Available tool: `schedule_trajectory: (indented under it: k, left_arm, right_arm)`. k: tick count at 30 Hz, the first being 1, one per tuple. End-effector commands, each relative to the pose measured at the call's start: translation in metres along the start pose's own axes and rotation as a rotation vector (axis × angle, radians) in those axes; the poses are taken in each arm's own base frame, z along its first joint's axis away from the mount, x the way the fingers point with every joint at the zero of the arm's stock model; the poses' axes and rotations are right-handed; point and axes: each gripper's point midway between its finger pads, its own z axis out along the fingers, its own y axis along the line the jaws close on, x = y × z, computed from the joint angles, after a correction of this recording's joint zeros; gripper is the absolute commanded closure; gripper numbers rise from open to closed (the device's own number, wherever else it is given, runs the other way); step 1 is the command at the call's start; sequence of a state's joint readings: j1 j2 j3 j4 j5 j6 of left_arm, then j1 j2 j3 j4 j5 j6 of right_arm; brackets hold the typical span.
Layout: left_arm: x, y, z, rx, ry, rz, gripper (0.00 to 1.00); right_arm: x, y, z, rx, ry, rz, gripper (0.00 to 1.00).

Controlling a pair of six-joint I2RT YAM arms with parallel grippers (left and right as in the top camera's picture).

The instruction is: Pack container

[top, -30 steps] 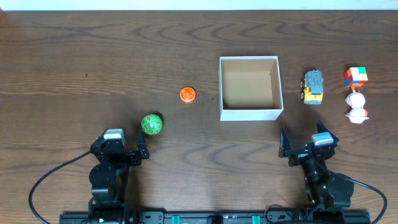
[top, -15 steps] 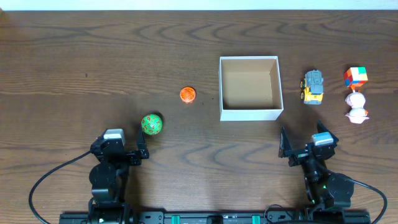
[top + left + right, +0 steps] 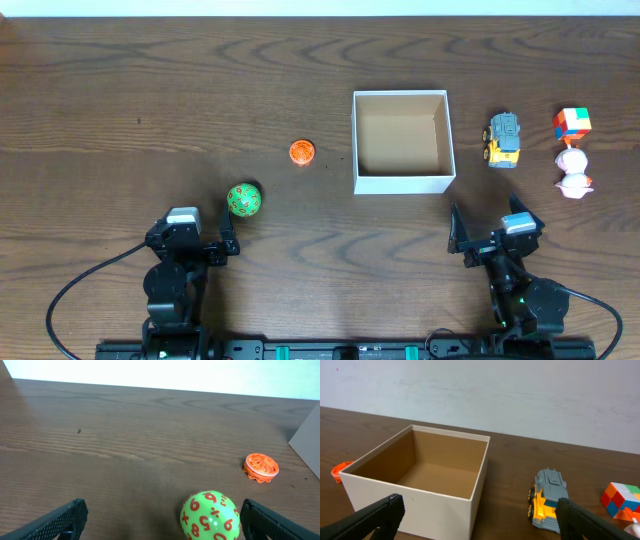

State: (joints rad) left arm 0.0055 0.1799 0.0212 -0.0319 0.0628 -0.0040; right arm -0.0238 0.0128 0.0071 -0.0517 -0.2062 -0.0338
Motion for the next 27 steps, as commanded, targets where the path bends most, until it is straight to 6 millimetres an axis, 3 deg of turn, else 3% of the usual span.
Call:
schedule_trajectory:
  k: [1, 11, 16, 20, 27]
  left_arm:
    - [0.017, 0.003, 0.001, -0.013, 0.053, -0.011, 0.02]
    - [0.017, 0.003, 0.001, -0.013, 0.053, -0.011, 0.02]
    - [0.017, 0.003, 0.001, -0.013, 0.053, -0.011, 0.02]
    - [0.017, 0.003, 0.001, -0.013, 0.053, -0.011, 0.02]
    - [0.017, 0.003, 0.001, -0.013, 0.053, -0.011, 0.02]
  right_arm:
    - [0.001, -0.003, 0.0, 0.014, 0.001, -0.007, 0.01]
    - [-0.007, -0.007, -0.001, 0.037, -0.031, -0.033, 0.01]
    - [-0.019, 0.005, -0.001, -0.032, -0.079, -0.05, 0.01]
    - [-0.047, 0.022, -0.007, -0.12, -0.205, -0.166, 0.01]
    - [-0.089, 0.011, -0.014, -0.042, -0.28, -0.209, 0.01]
